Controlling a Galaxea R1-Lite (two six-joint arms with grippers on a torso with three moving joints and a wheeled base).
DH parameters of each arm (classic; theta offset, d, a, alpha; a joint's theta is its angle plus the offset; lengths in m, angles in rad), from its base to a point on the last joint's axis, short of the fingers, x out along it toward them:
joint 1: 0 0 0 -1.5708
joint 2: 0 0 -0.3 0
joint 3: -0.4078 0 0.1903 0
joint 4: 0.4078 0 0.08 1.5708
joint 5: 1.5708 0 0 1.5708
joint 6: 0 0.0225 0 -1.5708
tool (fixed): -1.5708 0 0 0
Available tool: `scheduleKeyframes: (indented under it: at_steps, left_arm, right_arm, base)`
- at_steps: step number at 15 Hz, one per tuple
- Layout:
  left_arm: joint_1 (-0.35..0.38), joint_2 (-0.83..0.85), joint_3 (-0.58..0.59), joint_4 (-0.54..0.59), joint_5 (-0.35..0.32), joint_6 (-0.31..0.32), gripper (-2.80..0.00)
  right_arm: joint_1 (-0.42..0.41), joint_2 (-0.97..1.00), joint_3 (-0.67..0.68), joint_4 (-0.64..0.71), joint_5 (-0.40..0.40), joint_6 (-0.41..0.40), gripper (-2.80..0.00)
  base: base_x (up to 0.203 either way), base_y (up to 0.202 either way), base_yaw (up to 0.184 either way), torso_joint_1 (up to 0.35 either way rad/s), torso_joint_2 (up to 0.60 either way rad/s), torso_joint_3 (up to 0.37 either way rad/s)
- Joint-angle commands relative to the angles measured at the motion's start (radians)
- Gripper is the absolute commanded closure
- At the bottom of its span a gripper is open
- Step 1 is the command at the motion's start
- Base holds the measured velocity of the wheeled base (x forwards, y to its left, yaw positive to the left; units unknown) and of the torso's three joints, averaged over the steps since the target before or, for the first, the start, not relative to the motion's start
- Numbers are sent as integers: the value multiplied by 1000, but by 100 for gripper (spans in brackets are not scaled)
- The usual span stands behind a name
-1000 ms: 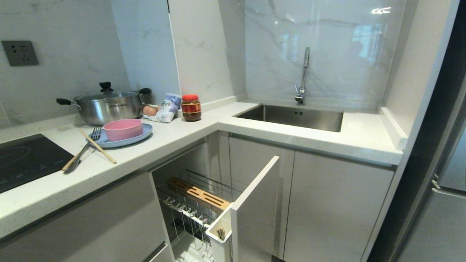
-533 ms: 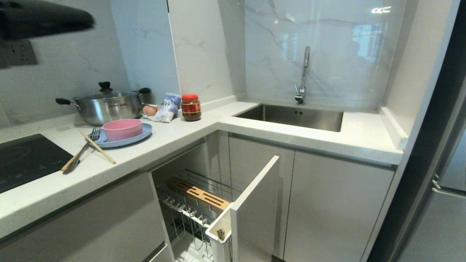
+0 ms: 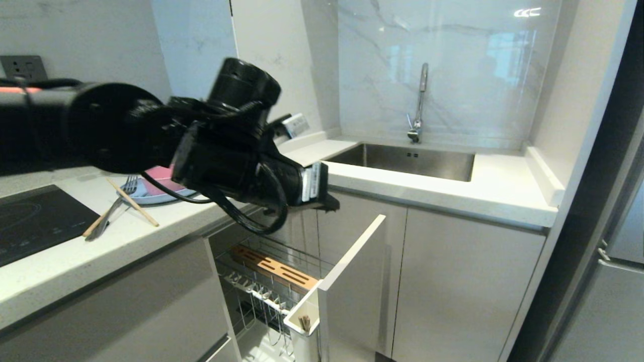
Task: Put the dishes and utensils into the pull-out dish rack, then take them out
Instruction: Close the cupboard
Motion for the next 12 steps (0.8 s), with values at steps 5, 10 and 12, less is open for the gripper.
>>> scheduleKeyframes:
  at_steps: [5, 10, 12]
  left_arm:
    - [-79, 251, -3, 11, 11, 4, 0]
    - [-85, 353, -20, 10, 126, 34, 0]
    - [-87, 359, -27, 10, 176, 34, 0]
  right_arm:
    - [1, -4, 0, 0, 0, 0, 0]
    - [0, -4, 0, 0, 0, 0, 0]
    - [0, -4, 0, 0, 0, 0, 0]
  base:
    - [0, 0, 0, 0, 0, 0]
    - [0, 0, 0, 0, 0, 0]
    - [0, 0, 0, 0, 0, 0]
